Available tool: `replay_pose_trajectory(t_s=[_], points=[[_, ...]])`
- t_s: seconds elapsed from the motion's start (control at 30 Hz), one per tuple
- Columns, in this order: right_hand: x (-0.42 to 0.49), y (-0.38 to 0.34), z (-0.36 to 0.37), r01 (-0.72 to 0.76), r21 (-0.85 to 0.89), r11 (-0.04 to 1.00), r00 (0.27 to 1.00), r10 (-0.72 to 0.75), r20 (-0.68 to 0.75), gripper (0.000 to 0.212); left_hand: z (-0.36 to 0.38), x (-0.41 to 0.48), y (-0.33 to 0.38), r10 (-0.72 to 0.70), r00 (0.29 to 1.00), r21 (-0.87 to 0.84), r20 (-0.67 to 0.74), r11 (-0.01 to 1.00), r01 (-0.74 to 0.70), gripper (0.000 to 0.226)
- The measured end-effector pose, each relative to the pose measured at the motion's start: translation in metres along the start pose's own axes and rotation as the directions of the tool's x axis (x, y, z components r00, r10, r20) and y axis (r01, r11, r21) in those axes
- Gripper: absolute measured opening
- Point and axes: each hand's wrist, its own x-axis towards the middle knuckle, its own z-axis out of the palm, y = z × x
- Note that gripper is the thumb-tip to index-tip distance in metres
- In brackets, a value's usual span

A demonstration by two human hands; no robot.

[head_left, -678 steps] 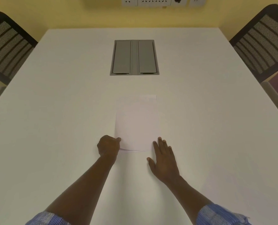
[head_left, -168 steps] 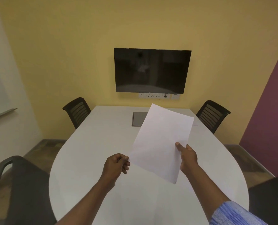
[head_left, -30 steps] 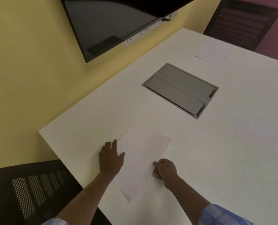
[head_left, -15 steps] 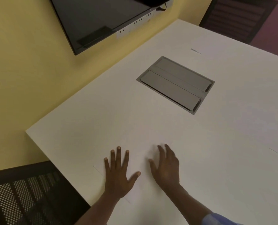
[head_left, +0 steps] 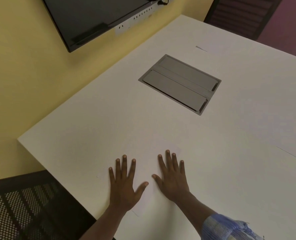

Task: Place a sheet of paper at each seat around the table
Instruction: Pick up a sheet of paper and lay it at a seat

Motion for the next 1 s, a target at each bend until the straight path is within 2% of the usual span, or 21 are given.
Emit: replay_pose_trajectory(t_s=[0.23, 0.6, 0.83, 1.0], points=[[0.000, -0.002, -0.009, 0.013, 0.032, 0.999, 1.000, -0.013, 0.001, 0.082, -0.002, -0.001, 0.002, 0.000, 1.000, 0.004, -0.019, 1.000, 0.000, 0.097], [-0.047, 0.008, -0.085, -0.006, 0.070, 0.998, 0.987, 0.018, -0.162, 0.082, -0.057, 0.014, 0.066, 0.090, 0.989, 0.011, -0.120, 0.996, -0.089, 0.096], [-0.146, 0.052, -0.138, -0.027, 0.073, 0.997, 0.941, 0.050, -0.335, 0.079, -0.104, -0.011, 0.144, 0.176, 0.964, 0.012, -0.201, 0.984, -0.177, 0.099], [-0.255, 0.072, -0.154, -0.089, 0.091, 0.992, 0.903, 0.119, -0.412, 0.080, -0.138, -0.070, 0.206, 0.242, 0.935, 0.023, -0.260, 0.969, -0.244, 0.097]])
